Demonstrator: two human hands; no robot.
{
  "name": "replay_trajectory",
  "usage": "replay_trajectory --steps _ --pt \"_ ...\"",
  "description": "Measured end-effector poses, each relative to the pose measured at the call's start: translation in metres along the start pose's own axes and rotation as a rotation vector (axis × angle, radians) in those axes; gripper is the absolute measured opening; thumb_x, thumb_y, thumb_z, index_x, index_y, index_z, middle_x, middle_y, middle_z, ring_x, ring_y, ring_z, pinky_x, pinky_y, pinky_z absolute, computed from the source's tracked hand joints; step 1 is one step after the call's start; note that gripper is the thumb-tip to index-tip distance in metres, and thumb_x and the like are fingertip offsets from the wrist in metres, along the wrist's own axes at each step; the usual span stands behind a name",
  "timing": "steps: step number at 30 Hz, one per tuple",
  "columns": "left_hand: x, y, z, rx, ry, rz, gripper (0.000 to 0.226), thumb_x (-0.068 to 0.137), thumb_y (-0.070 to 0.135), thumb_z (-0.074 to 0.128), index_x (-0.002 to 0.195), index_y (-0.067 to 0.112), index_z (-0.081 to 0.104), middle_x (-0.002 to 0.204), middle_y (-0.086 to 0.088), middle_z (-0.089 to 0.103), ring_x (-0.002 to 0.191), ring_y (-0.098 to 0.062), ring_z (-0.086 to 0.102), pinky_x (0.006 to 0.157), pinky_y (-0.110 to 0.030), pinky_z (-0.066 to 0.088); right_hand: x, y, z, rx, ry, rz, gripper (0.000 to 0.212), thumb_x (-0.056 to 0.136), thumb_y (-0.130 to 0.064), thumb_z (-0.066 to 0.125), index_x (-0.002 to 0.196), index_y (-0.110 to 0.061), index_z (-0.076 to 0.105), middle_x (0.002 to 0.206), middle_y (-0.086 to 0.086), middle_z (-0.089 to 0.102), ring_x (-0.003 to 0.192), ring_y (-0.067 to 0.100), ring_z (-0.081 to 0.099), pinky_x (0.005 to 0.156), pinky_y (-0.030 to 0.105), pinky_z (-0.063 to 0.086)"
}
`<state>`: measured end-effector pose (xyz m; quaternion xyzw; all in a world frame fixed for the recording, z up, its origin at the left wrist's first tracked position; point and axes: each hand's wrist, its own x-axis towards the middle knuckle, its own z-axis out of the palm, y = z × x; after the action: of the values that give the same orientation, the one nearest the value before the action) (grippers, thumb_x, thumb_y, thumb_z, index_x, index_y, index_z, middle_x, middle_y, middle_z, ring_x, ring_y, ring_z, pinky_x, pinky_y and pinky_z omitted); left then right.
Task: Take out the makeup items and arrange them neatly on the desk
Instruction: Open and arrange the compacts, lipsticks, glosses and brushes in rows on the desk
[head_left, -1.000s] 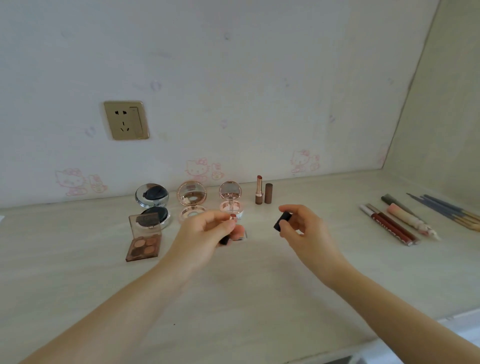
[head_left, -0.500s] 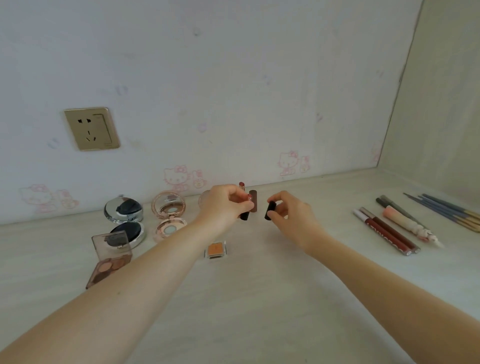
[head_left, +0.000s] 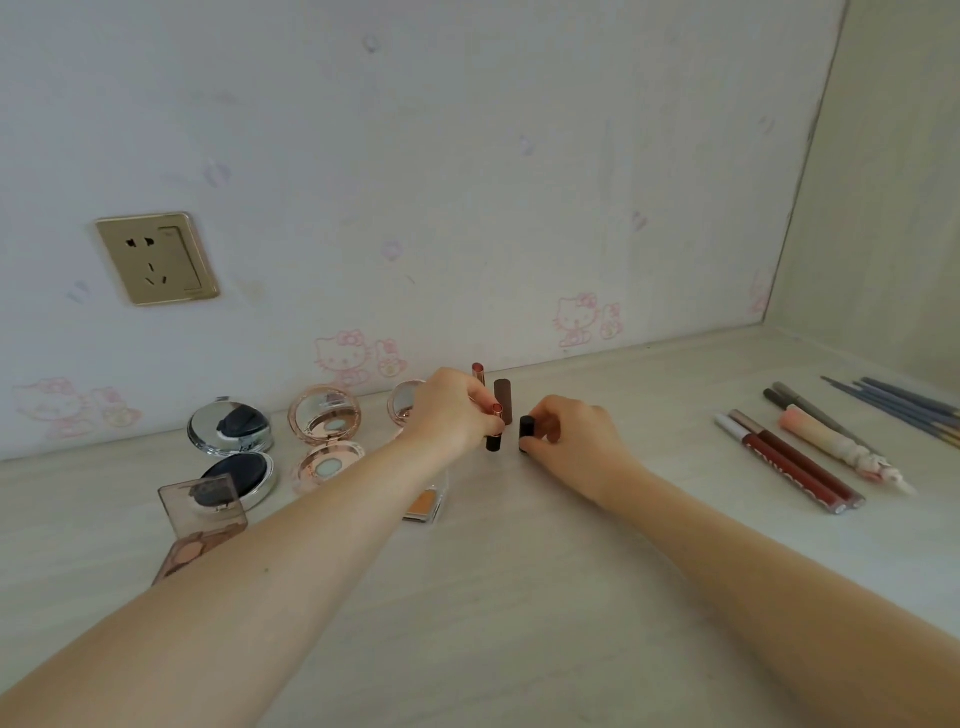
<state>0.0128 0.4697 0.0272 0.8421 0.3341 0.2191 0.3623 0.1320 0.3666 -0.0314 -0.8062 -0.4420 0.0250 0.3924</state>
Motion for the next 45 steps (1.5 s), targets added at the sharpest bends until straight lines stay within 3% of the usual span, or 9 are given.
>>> replay_trajectory --steps 4,9,14,27,33,37,41,45 --pt "0.004 0.004 -0.002 0.017 -0.023 -0.016 0.016 0.069 0.000 0.079 0.077 0.012 0.072 0.080 -0.006 0.072 0.087 -0.024 0.070 0.085 -0.038 0.056 0.002 -0.002 0.001 -0.004 -0.006 -0.018 0.007 0.080 -0.028 0.065 0.085 -0.030 0.060 0.075 -0.019 0.060 0.069 -0.004 0.051 0.058 0.016 0.038" --pt "0.008 0.006 -0.001 0.049 -0.055 -0.035 0.020 0.070 -0.006 0.076 0.074 0.013 0.070 0.081 -0.006 0.068 0.092 -0.026 0.068 0.085 -0.038 0.056 0.006 -0.007 0.002 -0.010 -0.016 0.012 0.013 0.081 -0.024 0.065 0.094 -0.022 0.064 0.085 -0.011 0.064 0.080 0.011 0.055 0.068 0.026 0.045" --pt "0.010 0.007 -0.002 0.051 -0.055 -0.050 0.019 0.071 -0.007 0.075 0.086 0.004 0.073 0.084 -0.009 0.066 0.093 -0.030 0.067 0.084 -0.039 0.057 0.010 -0.013 0.002 -0.041 -0.025 0.032 0.018 0.082 -0.025 0.065 0.098 -0.018 0.066 0.095 -0.007 0.067 0.089 0.016 0.058 0.079 0.033 0.052" --pt "0.013 0.008 0.000 0.036 -0.026 -0.054 0.018 0.071 -0.007 0.075 0.087 0.000 0.072 0.092 -0.014 0.069 0.095 -0.030 0.067 0.085 -0.038 0.056 0.015 -0.011 0.006 -0.102 -0.031 0.033 0.018 0.083 -0.030 0.064 0.096 -0.018 0.068 0.095 -0.003 0.064 0.093 0.019 0.054 0.075 0.029 0.047" --pt "0.011 0.004 -0.003 0.064 -0.047 -0.058 0.020 0.069 -0.004 0.077 0.087 0.001 0.073 0.083 -0.009 0.067 0.089 -0.028 0.068 0.084 -0.041 0.057 0.015 -0.011 0.008 -0.118 -0.033 0.031 0.019 0.083 -0.029 0.063 0.097 -0.017 0.067 0.097 -0.001 0.064 0.097 0.022 0.053 0.078 0.032 0.049" --pt "0.009 0.001 -0.004 0.076 -0.018 -0.043 0.019 0.066 0.001 0.079 0.084 0.006 0.074 0.072 -0.001 0.065 0.081 -0.023 0.068 0.081 -0.033 0.057 0.015 -0.011 0.008 -0.123 -0.027 0.028 0.021 0.082 -0.030 0.063 0.098 -0.017 0.067 0.098 -0.001 0.064 0.098 0.022 0.053 0.076 0.031 0.047" --pt "0.006 -0.004 -0.008 0.047 -0.016 -0.042 0.020 0.066 0.000 0.079 0.084 0.004 0.073 0.082 -0.009 0.071 0.085 -0.025 0.070 0.082 -0.040 0.058 0.014 -0.010 0.009 -0.123 -0.020 0.030 0.023 0.082 -0.032 0.063 0.100 -0.018 0.067 0.097 -0.001 0.061 0.099 0.022 0.052 0.073 0.029 0.043" --pt "0.003 -0.009 -0.010 0.096 0.005 -0.028 0.017 0.067 0.003 0.079 0.079 0.010 0.070 0.082 -0.007 0.070 0.083 -0.022 0.069 0.078 -0.033 0.057 0.011 -0.010 0.008 -0.132 -0.017 0.027 0.026 0.082 -0.032 0.064 0.103 -0.017 0.066 0.101 0.000 0.061 0.100 0.021 0.051 0.074 0.029 0.042"
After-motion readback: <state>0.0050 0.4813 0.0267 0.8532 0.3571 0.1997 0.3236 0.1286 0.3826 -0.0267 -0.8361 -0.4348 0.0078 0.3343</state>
